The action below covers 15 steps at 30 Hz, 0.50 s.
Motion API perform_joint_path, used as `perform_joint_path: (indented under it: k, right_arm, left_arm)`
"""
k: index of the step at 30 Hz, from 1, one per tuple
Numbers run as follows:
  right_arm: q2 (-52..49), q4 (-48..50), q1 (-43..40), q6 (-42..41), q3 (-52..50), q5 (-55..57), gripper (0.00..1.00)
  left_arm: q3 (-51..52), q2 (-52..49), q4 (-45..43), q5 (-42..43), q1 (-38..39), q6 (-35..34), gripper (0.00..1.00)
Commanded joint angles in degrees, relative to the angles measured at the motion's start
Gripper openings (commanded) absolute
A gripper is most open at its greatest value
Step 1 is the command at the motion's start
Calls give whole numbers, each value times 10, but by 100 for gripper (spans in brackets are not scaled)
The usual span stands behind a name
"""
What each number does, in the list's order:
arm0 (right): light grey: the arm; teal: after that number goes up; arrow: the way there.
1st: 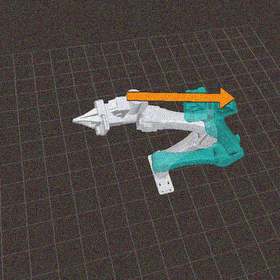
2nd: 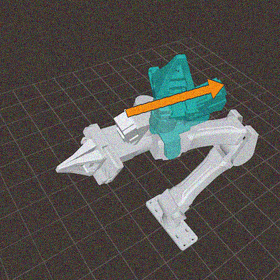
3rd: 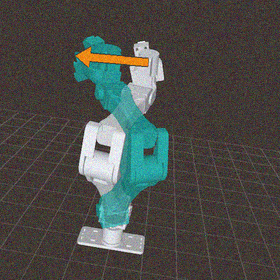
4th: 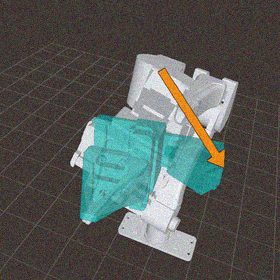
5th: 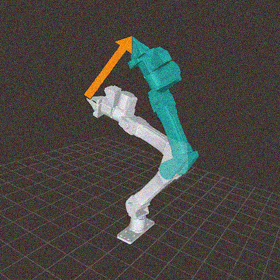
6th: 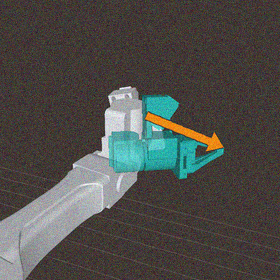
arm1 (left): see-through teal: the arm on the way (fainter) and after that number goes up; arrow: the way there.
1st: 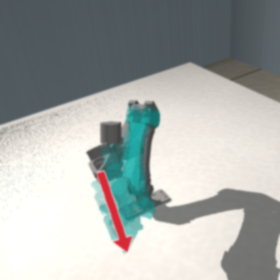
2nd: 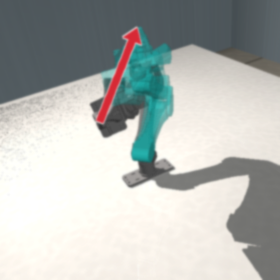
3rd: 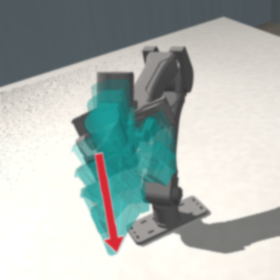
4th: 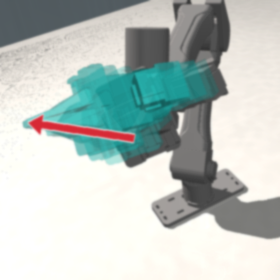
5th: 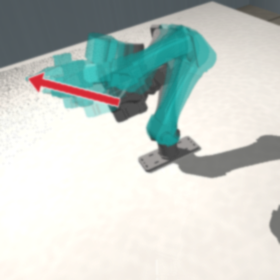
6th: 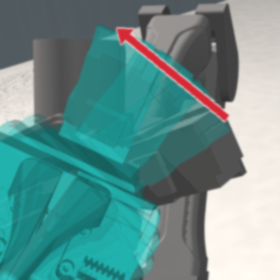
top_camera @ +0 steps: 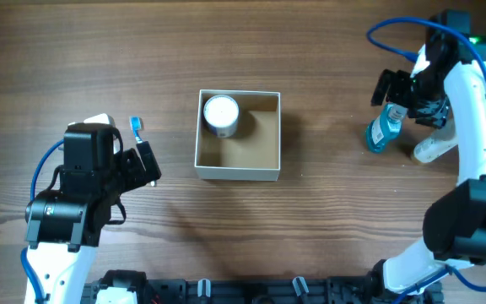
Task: Pack container
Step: 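Reach the right gripper to the blue mouthwash bottle and grasp it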
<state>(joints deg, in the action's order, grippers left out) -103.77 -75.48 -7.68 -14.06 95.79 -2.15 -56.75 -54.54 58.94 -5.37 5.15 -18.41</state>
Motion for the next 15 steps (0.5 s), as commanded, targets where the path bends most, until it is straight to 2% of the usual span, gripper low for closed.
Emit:
perform_joint_path:
  k: [1, 7, 12, 15]
  right_arm:
    - [-17, -4, 4, 21, -2, -14, 100]
    - [-22, 43, 4, 60, -78, -11, 100]
    - [-22, 76, 4, 103, -84, 4, 99]
    - [-22, 88, 4, 120, -84, 9, 92]
  left_arm:
    - [-10, -2, -2, -9, 2, -10, 100]
    - [-10, -2, -2, -9, 2, -9, 100]
    - [-10, -2, -2, -9, 2, -9, 100]
    - [-10, -2, -2, -9, 2, -9, 100]
